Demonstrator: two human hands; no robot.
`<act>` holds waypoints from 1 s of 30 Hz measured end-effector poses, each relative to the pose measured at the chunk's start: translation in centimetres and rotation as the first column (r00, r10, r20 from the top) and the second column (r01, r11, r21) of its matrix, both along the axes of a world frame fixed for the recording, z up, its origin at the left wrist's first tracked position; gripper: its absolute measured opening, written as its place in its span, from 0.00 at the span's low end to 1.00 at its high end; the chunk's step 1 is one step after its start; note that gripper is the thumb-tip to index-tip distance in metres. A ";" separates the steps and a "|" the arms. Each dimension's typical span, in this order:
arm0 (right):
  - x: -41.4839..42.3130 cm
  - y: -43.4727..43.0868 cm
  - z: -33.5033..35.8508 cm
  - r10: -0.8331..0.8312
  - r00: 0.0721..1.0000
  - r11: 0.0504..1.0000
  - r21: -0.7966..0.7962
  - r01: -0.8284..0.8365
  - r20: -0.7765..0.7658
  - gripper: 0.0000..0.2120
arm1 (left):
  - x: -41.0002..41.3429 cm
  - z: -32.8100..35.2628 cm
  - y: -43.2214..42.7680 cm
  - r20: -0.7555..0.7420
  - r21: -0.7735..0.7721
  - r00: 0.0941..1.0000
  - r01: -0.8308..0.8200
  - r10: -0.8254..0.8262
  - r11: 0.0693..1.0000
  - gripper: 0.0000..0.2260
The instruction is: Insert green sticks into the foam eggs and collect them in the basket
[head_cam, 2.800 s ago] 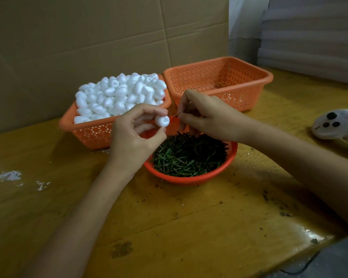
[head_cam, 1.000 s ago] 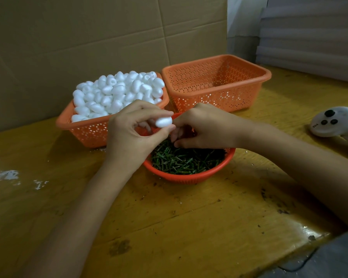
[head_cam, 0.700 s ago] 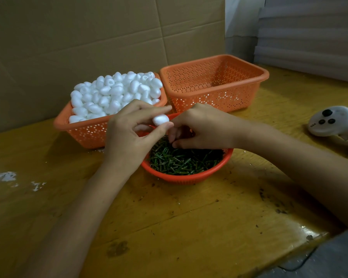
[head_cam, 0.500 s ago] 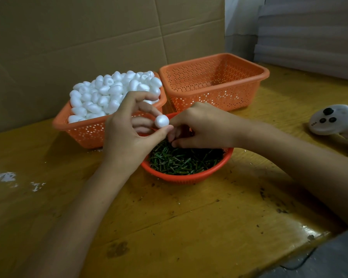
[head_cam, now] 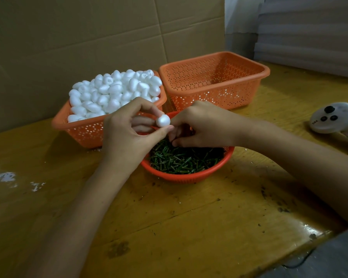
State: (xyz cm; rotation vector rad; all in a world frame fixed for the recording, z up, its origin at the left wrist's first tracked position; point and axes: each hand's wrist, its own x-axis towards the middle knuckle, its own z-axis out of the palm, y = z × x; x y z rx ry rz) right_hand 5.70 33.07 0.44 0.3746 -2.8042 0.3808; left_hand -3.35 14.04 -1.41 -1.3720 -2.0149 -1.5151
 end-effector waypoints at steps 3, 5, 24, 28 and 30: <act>0.0 0.0 -0.1 0.000 1.000 1.000 0.001 0.000 0.000 0.06 | 0.0 0.0 0.1 0.008 0.003 1.000 -0.005 0.005 1.000 0.13; 0.0 0.1 -0.1 -0.004 1.000 1.000 0.007 0.004 -0.004 0.06 | -0.1 -0.1 0.1 0.026 0.008 1.000 -0.002 0.002 1.000 0.13; 0.0 0.1 -0.1 -0.006 1.000 1.000 0.009 0.006 -0.004 0.07 | 0.3 0.2 0.0 0.080 0.016 0.995 0.057 -0.058 0.998 0.15; 0.0 0.1 -0.1 -0.001 1.000 1.000 0.008 0.001 -0.004 0.06 | 0.2 0.1 0.0 0.093 0.008 0.994 0.064 -0.065 0.998 0.13; -0.1 0.1 -0.1 -0.001 1.000 1.000 0.011 0.001 -0.006 0.06 | 0.2 0.1 0.0 0.095 0.008 0.994 0.062 -0.062 0.998 0.13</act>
